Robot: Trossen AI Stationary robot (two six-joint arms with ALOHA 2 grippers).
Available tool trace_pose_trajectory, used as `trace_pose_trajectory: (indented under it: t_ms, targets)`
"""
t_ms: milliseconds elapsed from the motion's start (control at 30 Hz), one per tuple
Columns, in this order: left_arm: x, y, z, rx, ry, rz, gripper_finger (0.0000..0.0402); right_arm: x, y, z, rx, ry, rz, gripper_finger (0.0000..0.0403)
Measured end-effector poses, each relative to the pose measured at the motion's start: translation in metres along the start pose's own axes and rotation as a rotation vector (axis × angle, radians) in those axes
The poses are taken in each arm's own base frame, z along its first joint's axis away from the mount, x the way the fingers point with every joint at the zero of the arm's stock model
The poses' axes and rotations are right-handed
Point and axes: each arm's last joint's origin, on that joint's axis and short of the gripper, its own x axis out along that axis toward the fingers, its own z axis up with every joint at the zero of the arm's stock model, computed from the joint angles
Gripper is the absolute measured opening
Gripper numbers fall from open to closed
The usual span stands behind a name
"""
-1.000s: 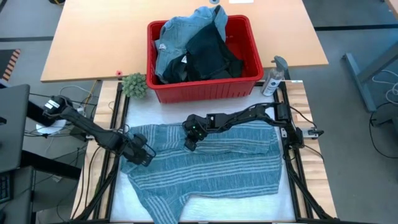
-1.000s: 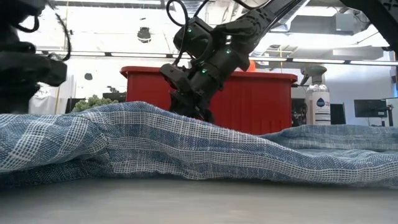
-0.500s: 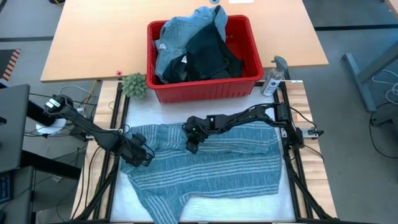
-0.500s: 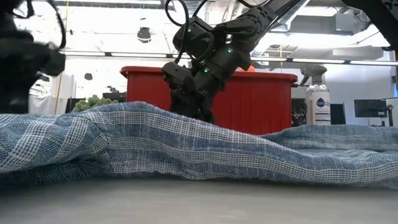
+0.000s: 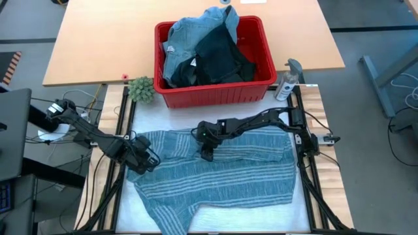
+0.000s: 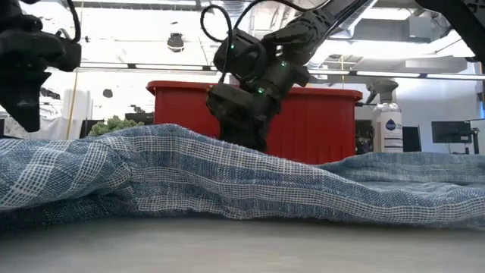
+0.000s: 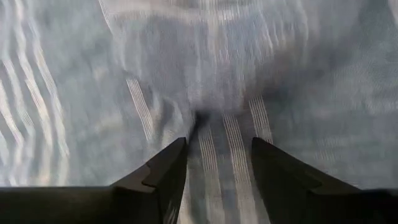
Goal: Fold Laundry from Bin
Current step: Fold the blue polo shirt
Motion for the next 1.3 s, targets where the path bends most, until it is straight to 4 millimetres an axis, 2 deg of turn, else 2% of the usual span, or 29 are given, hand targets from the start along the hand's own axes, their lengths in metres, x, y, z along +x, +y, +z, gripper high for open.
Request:
trace_pose_trajectory:
  t_ms: [100, 167, 233, 333, 500, 667, 867, 967, 1100, 1300]
  targets:
    - [-0.001, 0.0, 0.001, -0.022, -0.028, -0.013, 0.0, -0.004, -0.003, -0.002, -0.035, 0.029, -0.009, 0.0207]
    - [-0.003, -0.009, 0.004, -0.01, -0.116, -0.107, 0.0, -0.009, -0.002, -0.001, -0.062, 0.031, -0.011, 0.0207]
    - [-0.008, -0.021, 0.006, 0.07, -0.225, -0.227, 0.0, -0.02, 0.001, 0.002, -0.106, 0.014, -0.016, 0.0207]
    - [-0.012, -0.032, 0.007, 0.255, -0.307, -0.301, 0.0002, -0.042, 0.009, 0.012, -0.196, -0.066, -0.046, 0.0207]
    - [-0.008, -0.034, 0.007, 0.42, -0.326, -0.255, 0.0031, -0.069, 0.018, 0.024, -0.242, -0.17, -0.051, 0.0207]
    - [0.002, -0.031, 0.008, 0.537, -0.397, -0.175, 0.0094, -0.088, 0.027, 0.027, -0.244, -0.219, -0.04, 0.0207]
    - [0.014, -0.024, 0.008, 0.529, -0.331, -0.164, 0.0183, -0.092, 0.03, 0.027, -0.247, -0.227, -0.036, 0.0207]
    - [0.021, -0.019, 0.007, 0.534, -0.311, -0.147, 0.0212, -0.09, 0.029, 0.027, -0.245, -0.222, -0.037, 0.0207]
    - [0.03, -0.011, 0.004, 0.541, -0.292, -0.112, 0.0225, -0.089, 0.029, 0.026, -0.232, -0.207, -0.038, 0.0207]
    - [0.042, -0.007, 0.005, 0.582, -0.303, -0.107, 0.022, -0.089, 0.028, 0.026, -0.232, -0.208, -0.039, 0.0207]
